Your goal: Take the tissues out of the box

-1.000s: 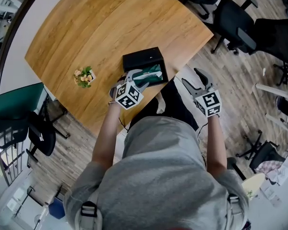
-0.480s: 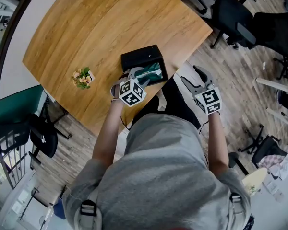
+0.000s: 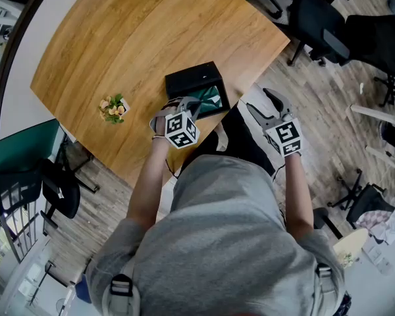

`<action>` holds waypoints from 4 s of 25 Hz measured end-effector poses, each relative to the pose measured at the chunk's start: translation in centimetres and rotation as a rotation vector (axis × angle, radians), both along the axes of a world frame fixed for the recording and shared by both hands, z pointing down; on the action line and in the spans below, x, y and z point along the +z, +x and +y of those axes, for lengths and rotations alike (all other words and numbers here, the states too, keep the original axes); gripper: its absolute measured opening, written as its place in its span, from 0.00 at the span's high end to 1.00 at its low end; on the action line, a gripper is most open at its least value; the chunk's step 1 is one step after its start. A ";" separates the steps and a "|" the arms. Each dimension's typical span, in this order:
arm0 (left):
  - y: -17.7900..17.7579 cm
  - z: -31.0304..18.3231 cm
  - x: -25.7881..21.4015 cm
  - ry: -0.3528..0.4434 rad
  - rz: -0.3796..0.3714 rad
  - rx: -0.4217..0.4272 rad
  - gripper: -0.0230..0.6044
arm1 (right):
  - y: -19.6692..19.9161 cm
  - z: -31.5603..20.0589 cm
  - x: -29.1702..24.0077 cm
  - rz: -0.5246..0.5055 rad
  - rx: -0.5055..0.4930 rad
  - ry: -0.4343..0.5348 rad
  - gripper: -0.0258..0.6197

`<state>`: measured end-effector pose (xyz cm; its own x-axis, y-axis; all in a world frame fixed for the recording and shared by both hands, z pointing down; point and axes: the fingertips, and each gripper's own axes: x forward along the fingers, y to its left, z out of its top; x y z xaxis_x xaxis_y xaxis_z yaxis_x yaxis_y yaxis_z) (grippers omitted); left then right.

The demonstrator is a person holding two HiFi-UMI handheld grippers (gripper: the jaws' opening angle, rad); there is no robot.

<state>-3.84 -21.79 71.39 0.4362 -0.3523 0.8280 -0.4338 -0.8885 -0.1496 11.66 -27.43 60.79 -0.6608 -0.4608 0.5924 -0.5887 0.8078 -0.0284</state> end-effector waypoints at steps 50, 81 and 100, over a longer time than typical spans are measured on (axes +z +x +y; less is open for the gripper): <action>0.4 1.2 -9.9 0.092 0.096 -0.072 0.94 | -3.3 4.2 -3.1 -0.052 -0.060 0.124 0.53; -2.9 4.3 -13.2 0.149 0.084 -0.084 0.94 | -4.9 5.4 -2.1 -0.051 -0.078 0.113 0.55; -3.0 3.7 -13.1 0.157 0.091 -0.094 0.94 | -4.9 5.0 -1.8 -0.048 -0.076 0.106 0.57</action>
